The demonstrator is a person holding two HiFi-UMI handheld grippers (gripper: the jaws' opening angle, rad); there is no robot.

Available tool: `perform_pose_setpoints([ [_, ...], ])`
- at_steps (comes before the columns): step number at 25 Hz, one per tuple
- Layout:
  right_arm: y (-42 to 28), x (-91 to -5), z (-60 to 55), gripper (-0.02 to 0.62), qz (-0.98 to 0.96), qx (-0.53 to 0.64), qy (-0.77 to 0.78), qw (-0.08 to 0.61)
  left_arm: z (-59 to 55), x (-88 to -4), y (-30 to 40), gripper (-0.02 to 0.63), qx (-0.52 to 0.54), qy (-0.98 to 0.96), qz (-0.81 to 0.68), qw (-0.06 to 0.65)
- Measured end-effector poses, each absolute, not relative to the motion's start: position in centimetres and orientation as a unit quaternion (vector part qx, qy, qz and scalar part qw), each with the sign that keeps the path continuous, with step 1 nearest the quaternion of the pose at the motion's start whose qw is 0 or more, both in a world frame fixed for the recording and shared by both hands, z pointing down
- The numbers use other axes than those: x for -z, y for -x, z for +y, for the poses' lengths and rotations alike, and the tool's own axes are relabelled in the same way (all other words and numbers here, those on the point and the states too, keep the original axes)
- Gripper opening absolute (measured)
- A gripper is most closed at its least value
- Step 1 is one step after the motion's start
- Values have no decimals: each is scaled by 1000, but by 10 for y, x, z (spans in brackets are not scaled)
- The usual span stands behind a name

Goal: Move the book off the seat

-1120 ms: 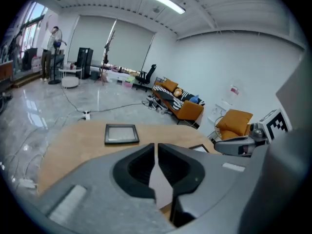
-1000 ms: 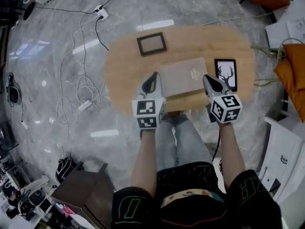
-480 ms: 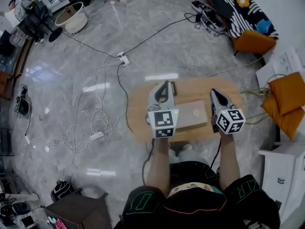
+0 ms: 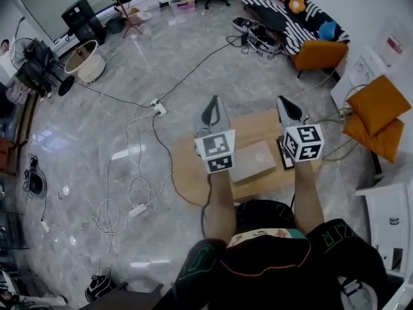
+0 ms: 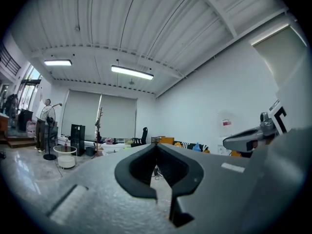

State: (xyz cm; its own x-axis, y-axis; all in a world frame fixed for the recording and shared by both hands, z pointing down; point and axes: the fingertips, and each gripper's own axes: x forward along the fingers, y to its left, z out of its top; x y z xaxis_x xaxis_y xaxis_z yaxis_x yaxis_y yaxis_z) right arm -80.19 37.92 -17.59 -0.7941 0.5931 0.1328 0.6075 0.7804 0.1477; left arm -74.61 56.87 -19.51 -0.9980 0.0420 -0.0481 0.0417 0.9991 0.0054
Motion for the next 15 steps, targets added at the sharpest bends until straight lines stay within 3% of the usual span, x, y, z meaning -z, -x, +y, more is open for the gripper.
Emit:
perform_pose_setpoints([
  [9, 803, 206, 378, 3, -954, 86, 285, -20, 573, 208, 758, 11, 0, -13, 999, 33],
  [15, 814, 212, 385, 3, -953, 99, 287, -19, 582, 203, 766, 11, -13, -9, 1000, 22],
])
